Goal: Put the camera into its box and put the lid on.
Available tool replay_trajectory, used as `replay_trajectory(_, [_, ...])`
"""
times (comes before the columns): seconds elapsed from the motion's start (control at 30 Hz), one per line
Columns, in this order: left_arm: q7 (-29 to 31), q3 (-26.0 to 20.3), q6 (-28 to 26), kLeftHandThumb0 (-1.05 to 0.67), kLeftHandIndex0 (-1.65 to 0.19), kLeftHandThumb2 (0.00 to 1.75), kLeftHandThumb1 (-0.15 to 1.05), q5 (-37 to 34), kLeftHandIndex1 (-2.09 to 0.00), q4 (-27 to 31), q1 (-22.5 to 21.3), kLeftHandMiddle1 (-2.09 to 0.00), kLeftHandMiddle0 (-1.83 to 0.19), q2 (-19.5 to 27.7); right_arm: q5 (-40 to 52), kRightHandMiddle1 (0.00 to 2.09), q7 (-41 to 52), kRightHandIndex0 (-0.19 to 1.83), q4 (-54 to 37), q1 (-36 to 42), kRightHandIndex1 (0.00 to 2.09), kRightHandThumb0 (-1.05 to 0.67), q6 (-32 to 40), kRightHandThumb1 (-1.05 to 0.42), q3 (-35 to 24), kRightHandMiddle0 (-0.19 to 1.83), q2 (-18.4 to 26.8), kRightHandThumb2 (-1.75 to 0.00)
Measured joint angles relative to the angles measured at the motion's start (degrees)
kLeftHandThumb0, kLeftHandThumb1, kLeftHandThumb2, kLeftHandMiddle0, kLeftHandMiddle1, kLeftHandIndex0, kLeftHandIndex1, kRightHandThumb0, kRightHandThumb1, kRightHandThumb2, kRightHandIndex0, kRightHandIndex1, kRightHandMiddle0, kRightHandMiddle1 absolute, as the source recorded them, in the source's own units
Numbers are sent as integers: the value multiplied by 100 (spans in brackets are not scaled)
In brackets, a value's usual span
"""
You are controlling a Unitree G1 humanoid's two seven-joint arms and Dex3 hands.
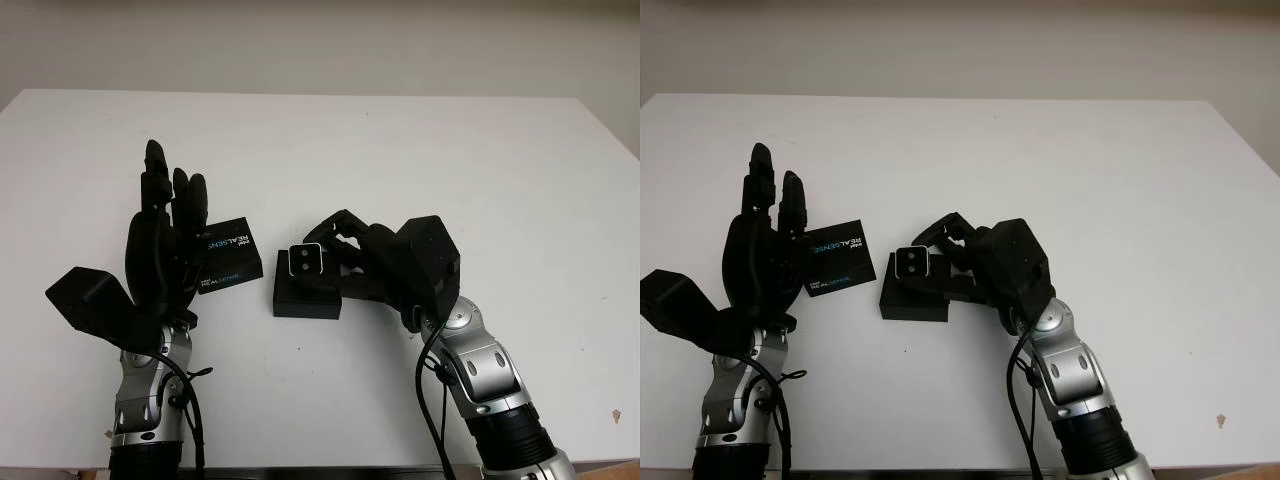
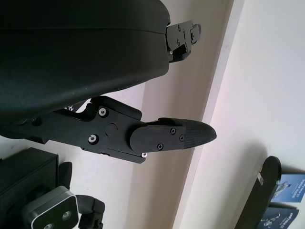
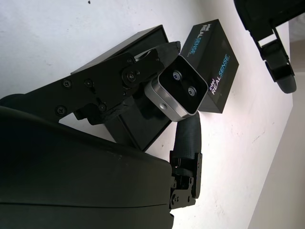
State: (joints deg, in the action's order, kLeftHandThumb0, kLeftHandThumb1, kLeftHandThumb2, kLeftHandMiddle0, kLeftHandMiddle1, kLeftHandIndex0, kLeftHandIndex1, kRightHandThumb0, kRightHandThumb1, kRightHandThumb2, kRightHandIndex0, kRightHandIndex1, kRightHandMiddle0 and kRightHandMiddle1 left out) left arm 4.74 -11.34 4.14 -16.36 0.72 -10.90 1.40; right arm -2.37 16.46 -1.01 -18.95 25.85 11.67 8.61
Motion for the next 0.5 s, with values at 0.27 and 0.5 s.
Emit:
replay_trajectory(0.27, [-2,-2,-1,-53,16,40,105,-3,-5,25,0,-5,13,0,-120,184,5,21,-38,109,5,-36,-53,-98,10,17,37,-5])
replay_trajectory(0.5, [0,-3,-3,-53,16,38,105,1,-5,25,0,-5,13,3,-119,184,-1,22,-186,274,6,-37,-51,-98,6,16,51,-6])
